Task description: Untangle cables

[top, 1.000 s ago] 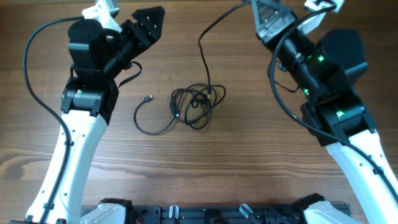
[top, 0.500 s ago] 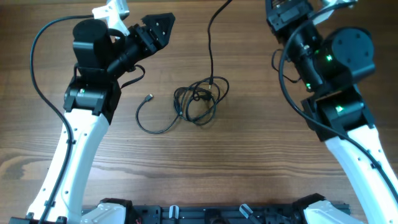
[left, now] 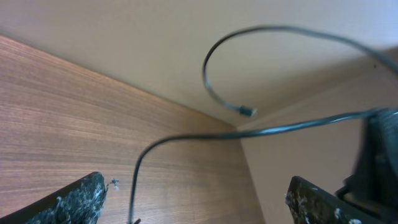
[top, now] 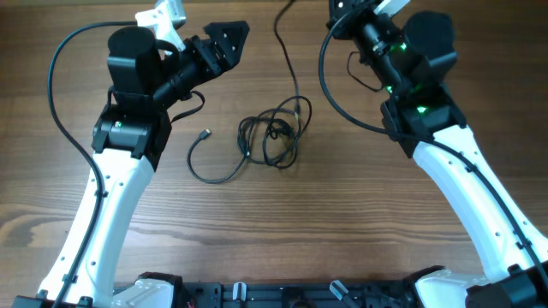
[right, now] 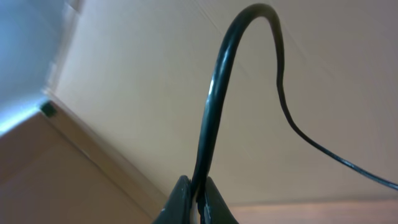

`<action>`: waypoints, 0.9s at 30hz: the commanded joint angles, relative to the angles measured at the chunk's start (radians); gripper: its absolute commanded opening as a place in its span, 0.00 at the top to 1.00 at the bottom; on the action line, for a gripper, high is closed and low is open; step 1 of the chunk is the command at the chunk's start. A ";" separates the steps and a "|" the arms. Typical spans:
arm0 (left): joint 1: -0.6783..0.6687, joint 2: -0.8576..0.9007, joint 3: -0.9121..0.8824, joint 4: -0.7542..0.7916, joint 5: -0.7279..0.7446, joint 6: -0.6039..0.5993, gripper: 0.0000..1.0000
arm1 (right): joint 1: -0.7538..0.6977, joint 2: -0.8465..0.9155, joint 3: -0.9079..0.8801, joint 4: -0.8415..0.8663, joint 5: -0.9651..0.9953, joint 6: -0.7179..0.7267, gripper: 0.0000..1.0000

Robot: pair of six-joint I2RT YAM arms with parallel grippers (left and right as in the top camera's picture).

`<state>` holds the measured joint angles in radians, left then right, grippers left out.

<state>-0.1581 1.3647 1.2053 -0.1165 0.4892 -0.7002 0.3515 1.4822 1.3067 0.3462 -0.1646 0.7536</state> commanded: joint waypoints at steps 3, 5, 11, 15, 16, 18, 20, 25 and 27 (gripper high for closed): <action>-0.003 0.008 -0.001 -0.007 0.016 0.040 0.05 | -0.002 0.005 0.022 0.144 -0.016 0.166 0.96; -0.004 0.008 -0.001 -0.007 0.019 0.079 0.05 | -0.002 0.005 0.022 0.130 -0.021 0.200 0.96; -0.018 0.008 -0.001 0.033 0.039 0.239 0.04 | -0.002 0.005 0.022 -0.136 0.042 0.253 0.96; -0.018 0.008 -0.001 0.094 0.039 0.249 0.04 | -0.002 0.005 0.022 -0.253 0.012 0.412 0.96; -0.021 0.008 -0.001 0.102 0.039 0.249 0.05 | -0.002 0.005 0.022 -0.266 -0.021 0.444 0.96; -0.029 0.008 -0.001 0.109 0.038 0.253 0.06 | -0.002 0.005 0.022 -0.275 -0.074 0.481 0.96; -0.039 0.008 -0.001 0.124 0.045 0.287 0.08 | -0.002 0.005 0.022 -0.278 -0.105 0.499 0.96; -0.084 0.008 -0.001 0.197 0.060 0.374 0.15 | -0.002 0.005 0.022 -0.268 -0.135 0.534 0.96; -0.106 0.008 -0.001 0.234 0.060 0.407 0.16 | -0.002 0.005 0.022 -0.250 -0.169 0.550 0.96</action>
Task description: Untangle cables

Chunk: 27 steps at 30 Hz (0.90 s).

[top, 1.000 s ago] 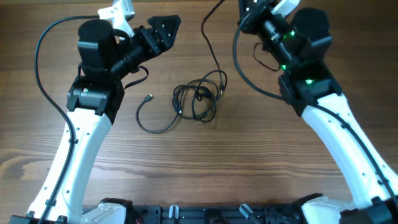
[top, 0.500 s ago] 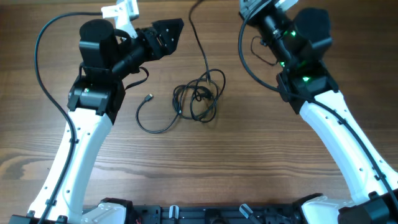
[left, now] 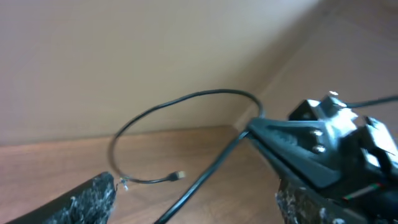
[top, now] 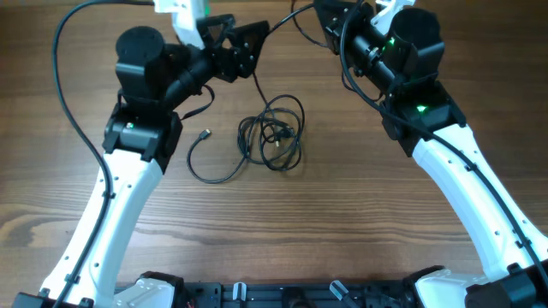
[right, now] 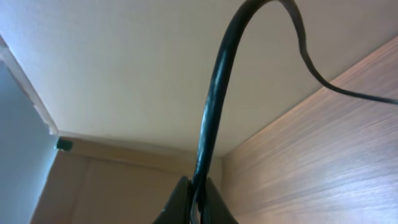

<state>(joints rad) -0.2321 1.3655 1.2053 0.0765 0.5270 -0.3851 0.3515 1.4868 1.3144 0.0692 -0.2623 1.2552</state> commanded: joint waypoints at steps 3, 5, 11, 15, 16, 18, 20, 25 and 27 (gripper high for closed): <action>-0.049 0.007 -0.001 0.077 0.023 0.121 0.18 | -0.002 0.000 0.014 0.027 -0.104 0.073 0.96; -0.053 0.007 -0.001 0.093 0.027 0.121 0.19 | -0.002 0.000 0.014 0.026 -0.115 0.073 0.96; -0.052 0.007 -0.001 0.103 0.099 0.119 0.18 | 0.009 0.000 0.014 0.026 -0.204 0.110 0.96; -0.052 -0.010 -0.001 0.148 0.131 0.055 0.16 | 0.014 0.000 0.014 0.021 -0.181 0.109 0.96; -0.052 -0.014 -0.001 0.153 0.140 0.056 0.16 | 0.014 0.000 0.014 0.021 -0.184 0.110 0.96; -0.052 -0.026 -0.001 0.147 0.142 0.066 0.17 | 0.014 0.000 0.014 0.023 -0.196 0.117 0.95; -0.051 -0.027 -0.001 0.115 0.142 0.111 0.19 | 0.014 0.000 0.014 0.023 -0.205 0.116 0.96; -0.051 -0.025 -0.001 -0.092 0.071 0.282 0.28 | 0.033 0.000 0.014 0.023 -0.202 0.037 0.96; -0.051 -0.025 -0.001 -0.140 0.024 0.320 0.33 | 0.045 0.000 0.014 0.021 -0.190 -0.060 0.95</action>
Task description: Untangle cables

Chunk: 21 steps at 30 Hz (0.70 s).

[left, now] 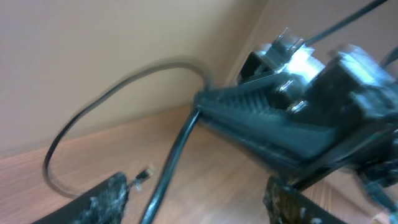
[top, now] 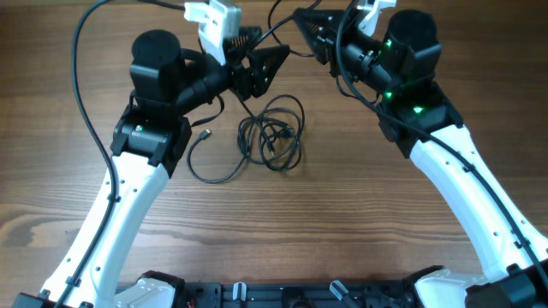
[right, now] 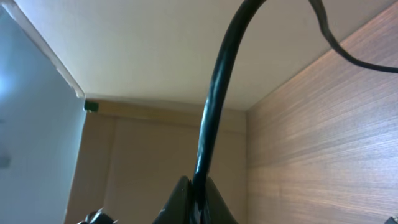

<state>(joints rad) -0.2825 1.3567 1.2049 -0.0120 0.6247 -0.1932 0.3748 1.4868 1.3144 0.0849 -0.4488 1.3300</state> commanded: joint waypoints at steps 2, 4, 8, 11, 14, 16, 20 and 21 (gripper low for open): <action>-0.001 -0.016 0.000 -0.069 -0.093 0.148 0.34 | 0.038 0.000 0.014 -0.011 0.016 -0.245 0.96; -0.001 -0.016 0.000 -0.075 -0.096 0.169 0.33 | 0.051 0.000 0.014 -0.037 0.035 -0.320 0.95; -0.001 -0.016 0.000 -0.083 -0.095 0.190 0.32 | 0.060 0.000 0.014 -0.075 0.035 -0.473 0.96; -0.001 -0.016 0.000 -0.083 -0.095 0.190 0.33 | 0.060 0.000 0.014 -0.086 0.038 -0.499 0.96; -0.001 -0.016 0.000 -0.089 -0.095 0.190 0.39 | 0.060 0.000 0.014 -0.083 0.028 -0.491 0.96; -0.002 -0.016 0.000 -0.099 -0.095 0.190 0.40 | 0.060 0.000 0.014 -0.082 0.015 -0.490 0.96; -0.002 -0.016 0.000 -0.115 -0.095 0.190 0.45 | 0.060 0.000 0.014 -0.074 -0.021 -0.488 0.96; -0.002 -0.016 0.000 -0.117 -0.095 0.190 0.46 | 0.060 0.000 0.014 -0.069 -0.033 -0.488 0.96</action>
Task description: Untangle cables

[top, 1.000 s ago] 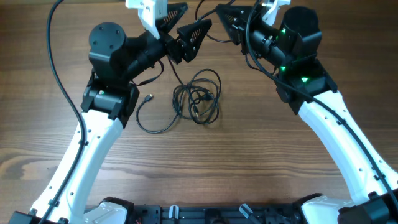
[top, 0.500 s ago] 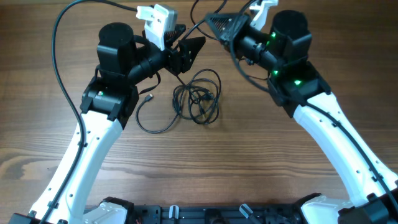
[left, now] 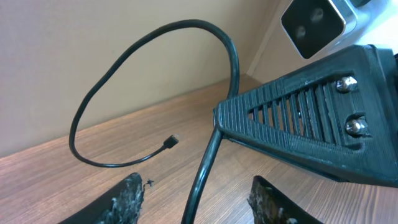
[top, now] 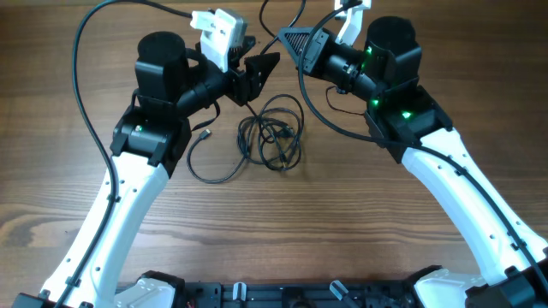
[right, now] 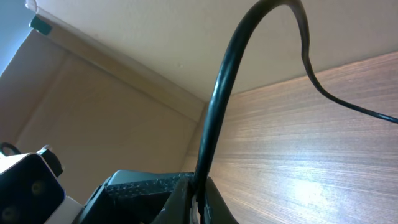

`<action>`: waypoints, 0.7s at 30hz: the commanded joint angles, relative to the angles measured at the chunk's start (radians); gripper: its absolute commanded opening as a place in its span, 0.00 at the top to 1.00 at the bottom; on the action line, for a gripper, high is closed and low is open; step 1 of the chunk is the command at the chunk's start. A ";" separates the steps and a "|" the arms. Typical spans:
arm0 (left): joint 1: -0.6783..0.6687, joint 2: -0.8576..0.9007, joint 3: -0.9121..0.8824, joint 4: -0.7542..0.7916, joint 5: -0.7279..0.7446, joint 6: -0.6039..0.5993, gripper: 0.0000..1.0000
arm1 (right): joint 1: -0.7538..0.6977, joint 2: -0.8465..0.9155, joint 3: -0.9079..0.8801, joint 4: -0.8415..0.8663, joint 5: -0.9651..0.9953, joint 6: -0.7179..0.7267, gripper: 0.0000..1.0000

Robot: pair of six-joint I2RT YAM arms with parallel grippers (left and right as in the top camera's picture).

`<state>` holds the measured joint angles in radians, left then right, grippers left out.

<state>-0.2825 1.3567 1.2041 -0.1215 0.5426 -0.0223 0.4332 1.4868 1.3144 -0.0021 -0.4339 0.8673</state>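
A black cable lies in a tangle at mid table, with a loose plug end to its left. One strand rises from the tangle to my right gripper, which is shut on it. My left gripper is open just left of the right one. The held cable runs between its two fingers, touching neither. Beyond the grip the cable loops up and ends in a small plug.
The wooden table has a beige wall behind it. Each arm's own black cable arcs over its side of the table. The right gripper's ribbed finger fills the right of the left wrist view.
My right gripper, still shut on the cable, has moved left and a little nearer. It is now close against my open left gripper, whose fingers now straddle the cable.
First my left gripper stood open at the upper left, far from the right one, which held the cable raised at the top right. At each later moment the two were closer together over the tangle. Now they almost meet, and the tangle itself has hardly shifted.
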 commanded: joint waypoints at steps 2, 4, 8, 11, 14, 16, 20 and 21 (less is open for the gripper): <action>-0.002 -0.016 0.000 -0.012 -0.013 0.019 0.46 | 0.002 0.000 0.014 0.024 -0.062 -0.027 0.96; -0.002 -0.016 0.000 -0.011 -0.013 0.019 0.46 | 0.002 0.000 0.014 0.007 -0.061 -0.039 0.96; -0.002 -0.016 0.000 -0.011 -0.013 0.019 0.47 | 0.002 0.000 0.014 -0.037 -0.058 -0.112 0.96; -0.002 -0.016 0.000 -0.013 -0.013 0.019 0.48 | 0.002 0.000 0.014 -0.037 -0.058 -0.113 0.96; -0.002 -0.016 0.000 -0.022 -0.008 0.018 0.49 | 0.002 0.000 0.014 -0.044 -0.062 -0.112 0.96; -0.002 -0.016 0.000 -0.023 -0.009 0.018 0.49 | 0.006 0.000 0.014 -0.043 -0.066 -0.112 0.96; -0.002 -0.016 0.000 -0.026 -0.009 0.018 0.49 | 0.026 0.000 0.014 -0.039 -0.066 -0.108 0.96; -0.002 -0.015 0.000 -0.026 -0.009 0.018 0.50 | 0.032 0.000 0.014 -0.037 -0.066 -0.108 0.96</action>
<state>-0.2825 1.3567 1.2041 -0.1436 0.5426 -0.0193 0.4423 1.4868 1.3144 -0.0483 -0.4755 0.7799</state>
